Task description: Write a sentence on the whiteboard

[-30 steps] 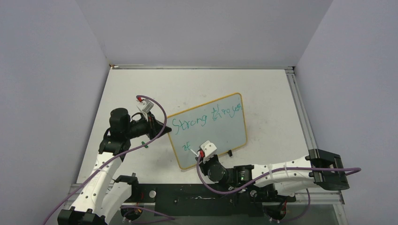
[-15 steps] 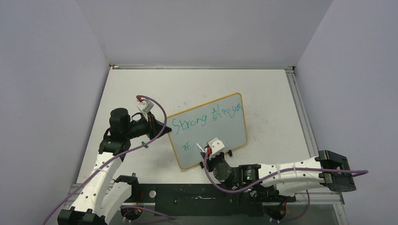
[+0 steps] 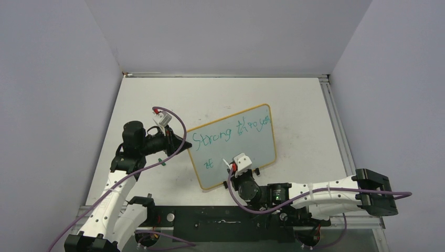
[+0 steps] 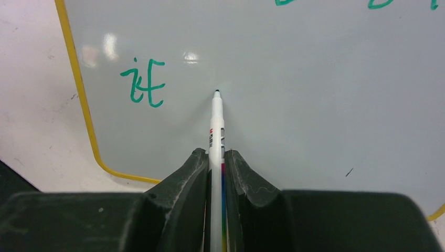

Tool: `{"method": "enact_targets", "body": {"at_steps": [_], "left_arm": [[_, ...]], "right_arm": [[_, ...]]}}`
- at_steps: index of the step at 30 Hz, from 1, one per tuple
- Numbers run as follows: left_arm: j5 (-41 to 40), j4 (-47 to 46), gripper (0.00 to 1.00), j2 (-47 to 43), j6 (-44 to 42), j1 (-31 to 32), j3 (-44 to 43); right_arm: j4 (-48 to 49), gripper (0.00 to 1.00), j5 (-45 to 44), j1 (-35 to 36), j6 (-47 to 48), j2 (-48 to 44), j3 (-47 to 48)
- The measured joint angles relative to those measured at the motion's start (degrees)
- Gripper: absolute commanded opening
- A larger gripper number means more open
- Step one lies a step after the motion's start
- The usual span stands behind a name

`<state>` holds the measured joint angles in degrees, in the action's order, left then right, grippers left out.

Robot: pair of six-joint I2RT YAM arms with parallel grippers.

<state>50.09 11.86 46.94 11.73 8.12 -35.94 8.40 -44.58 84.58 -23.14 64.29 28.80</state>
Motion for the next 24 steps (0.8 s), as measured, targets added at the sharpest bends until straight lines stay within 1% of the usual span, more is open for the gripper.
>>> {"method": "enact_targets", "body": {"at_steps": [8,13,24], "left_arm": [[-0.35,0.0,0.0,0.11,0.0,0.0,0.0],[-0.37,0.0,0.0,0.13,0.0,0.0,0.0],[-0.15,0.0,0.0,0.13,0.0,0.0,0.0]], "right_arm": [[2.95,0.05,1.29,-1.14,2.93,0.24,0.0],[3.04,0.05,1.81,-0.9,2.71,0.44,0.0],[-3.06,0.05,2.75,0.98,-1.62,0.44,-0.02]]}}
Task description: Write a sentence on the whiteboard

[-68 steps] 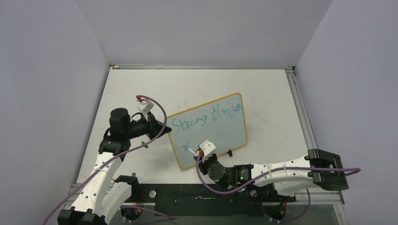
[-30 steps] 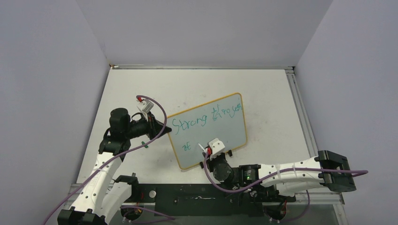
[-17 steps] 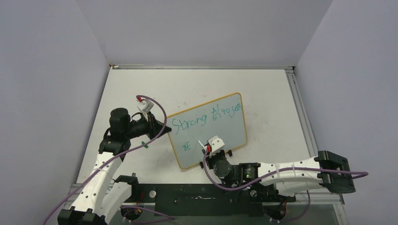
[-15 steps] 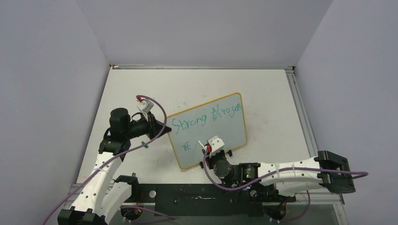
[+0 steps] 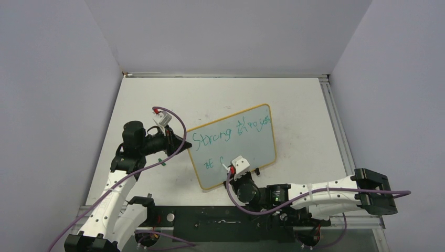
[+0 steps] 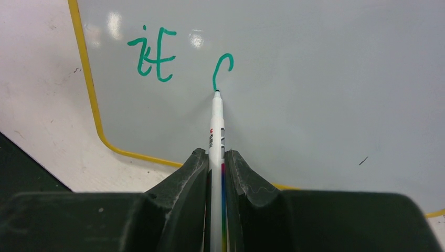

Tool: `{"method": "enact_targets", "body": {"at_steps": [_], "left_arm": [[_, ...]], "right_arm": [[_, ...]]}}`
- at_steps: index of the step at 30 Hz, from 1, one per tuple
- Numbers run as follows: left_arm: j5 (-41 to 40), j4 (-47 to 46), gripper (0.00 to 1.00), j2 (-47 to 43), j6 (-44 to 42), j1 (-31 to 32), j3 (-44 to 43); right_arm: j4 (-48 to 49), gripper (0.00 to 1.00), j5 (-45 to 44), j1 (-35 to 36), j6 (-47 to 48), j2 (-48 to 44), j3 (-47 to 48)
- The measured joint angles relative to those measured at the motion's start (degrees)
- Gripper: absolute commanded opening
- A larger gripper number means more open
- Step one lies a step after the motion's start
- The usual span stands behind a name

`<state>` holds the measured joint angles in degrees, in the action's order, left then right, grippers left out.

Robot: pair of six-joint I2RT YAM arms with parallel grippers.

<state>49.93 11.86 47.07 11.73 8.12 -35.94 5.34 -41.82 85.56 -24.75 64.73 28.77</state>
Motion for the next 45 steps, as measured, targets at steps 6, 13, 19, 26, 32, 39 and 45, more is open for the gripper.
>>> {"method": "enact_targets", "body": {"at_steps": [6,13,19,26,32,39,45], "left_arm": [[-0.02,0.0,0.0,0.0,0.0,0.0,0.0],[-0.28,-0.02,0.0,0.13,0.0,0.0,0.0],[-0.44,-0.04,0.0,0.26,0.0,0.0,0.0],[-0.35,-0.04,0.0,0.31,0.02,0.0,0.0],[-0.15,-0.07,0.0,0.31,0.0,0.0,0.0],[-0.17,-0.07,0.0,0.31,0.0,0.0,0.0],[0.09,-0.07,0.0,0.24,0.02,0.0,0.0]], "right_arm": [[0.02,0.05,-1.66,-0.04,0.7,-0.02,0.0],[3.87,0.05,-1.92,-1.64,4.87,-0.2,0.0],[5.53,0.05,-1.86,-2.38,6.1,-0.24,0.0],[3.82,0.05,-1.9,-1.81,2.84,-0.24,0.0],[-0.66,0.05,-1.9,-0.42,-1.11,-0.24,0.0],[-2.38,0.05,-3.26,0.0,-1.88,-0.24,0.0],[-2.05,0.05,-5.38,-0.02,1.42,-2.71,0.04]]}}
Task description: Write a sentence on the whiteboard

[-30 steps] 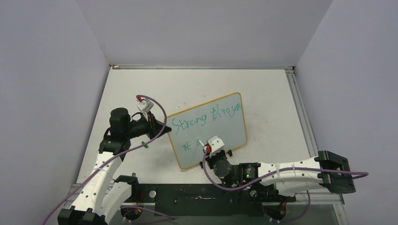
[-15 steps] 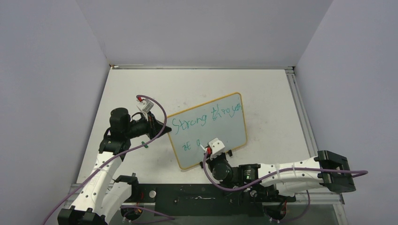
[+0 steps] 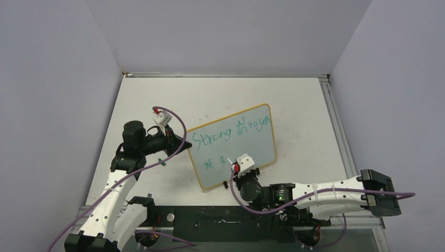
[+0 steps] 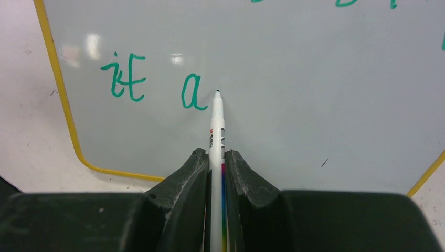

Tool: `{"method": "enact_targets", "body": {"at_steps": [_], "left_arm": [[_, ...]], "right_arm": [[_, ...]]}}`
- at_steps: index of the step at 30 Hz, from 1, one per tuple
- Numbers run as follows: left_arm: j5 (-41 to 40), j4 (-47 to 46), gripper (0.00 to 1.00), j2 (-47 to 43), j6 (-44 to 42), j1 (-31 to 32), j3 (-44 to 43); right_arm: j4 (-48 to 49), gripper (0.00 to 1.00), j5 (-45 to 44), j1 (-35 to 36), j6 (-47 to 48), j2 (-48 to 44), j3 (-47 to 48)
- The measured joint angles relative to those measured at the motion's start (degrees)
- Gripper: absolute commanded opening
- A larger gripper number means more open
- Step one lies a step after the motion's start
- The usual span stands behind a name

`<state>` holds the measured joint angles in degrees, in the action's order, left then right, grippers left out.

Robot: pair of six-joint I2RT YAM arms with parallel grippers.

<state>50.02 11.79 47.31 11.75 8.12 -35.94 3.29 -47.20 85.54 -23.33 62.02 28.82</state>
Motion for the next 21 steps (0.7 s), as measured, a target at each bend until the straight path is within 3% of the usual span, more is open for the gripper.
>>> {"method": "enact_targets", "body": {"at_steps": [12,21], "left_arm": [[-0.04,0.0,0.0,0.0,-0.02,0.0,0.0],[-0.24,0.02,0.0,0.0,-0.02,0.0,0.0]], "right_arm": [[7.13,0.05,1.6,-4.87,7.41,-0.48,0.22],[8.28,0.05,2.64,-5.46,7.06,-0.15,0.22]]}}
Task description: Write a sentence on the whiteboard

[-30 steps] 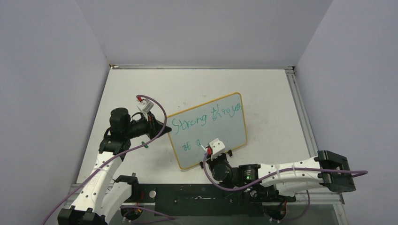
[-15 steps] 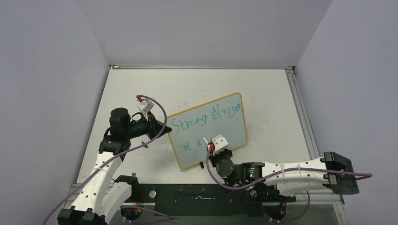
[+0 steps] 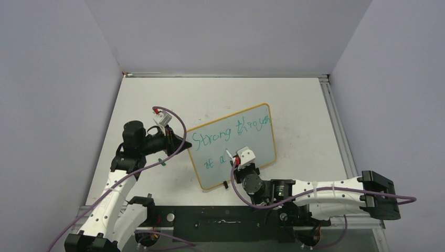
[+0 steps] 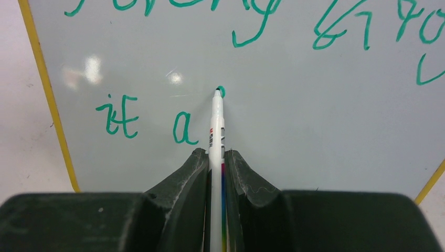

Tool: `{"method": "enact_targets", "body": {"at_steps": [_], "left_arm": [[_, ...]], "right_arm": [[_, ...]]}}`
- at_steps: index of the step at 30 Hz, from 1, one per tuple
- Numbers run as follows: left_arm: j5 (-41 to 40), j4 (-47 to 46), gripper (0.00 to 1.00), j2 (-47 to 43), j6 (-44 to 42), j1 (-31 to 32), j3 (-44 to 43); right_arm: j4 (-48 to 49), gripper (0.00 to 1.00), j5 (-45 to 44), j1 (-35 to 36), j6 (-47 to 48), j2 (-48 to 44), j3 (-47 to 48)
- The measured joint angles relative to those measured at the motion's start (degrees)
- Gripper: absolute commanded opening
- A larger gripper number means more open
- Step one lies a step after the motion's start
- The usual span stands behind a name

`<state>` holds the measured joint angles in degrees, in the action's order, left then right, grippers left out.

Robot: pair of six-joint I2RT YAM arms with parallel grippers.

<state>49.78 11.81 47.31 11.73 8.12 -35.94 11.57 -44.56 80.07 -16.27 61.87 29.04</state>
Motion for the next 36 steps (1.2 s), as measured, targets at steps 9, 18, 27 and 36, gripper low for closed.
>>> {"method": "enact_targets", "body": {"at_steps": [9,18,27,36], "left_arm": [[0.39,0.0,0.0,0.0,0.02,0.0,0.0],[0.39,0.0,0.0,-0.02,0.0,0.0,0.0],[0.42,0.0,0.0,-0.07,0.02,0.0,0.0],[0.37,0.0,0.0,-0.07,0.0,0.0,0.0]], "right_arm": [[-8.09,0.05,0.87,3.56,-7.85,0.13,0.0],[-13.44,0.05,-0.28,4.44,-11.04,0.22,0.0],[-9.49,0.05,-3.21,3.67,-4.07,-2.51,0.26],[-3.41,0.05,-2.69,-0.96,2.01,-2.16,0.52]]}}
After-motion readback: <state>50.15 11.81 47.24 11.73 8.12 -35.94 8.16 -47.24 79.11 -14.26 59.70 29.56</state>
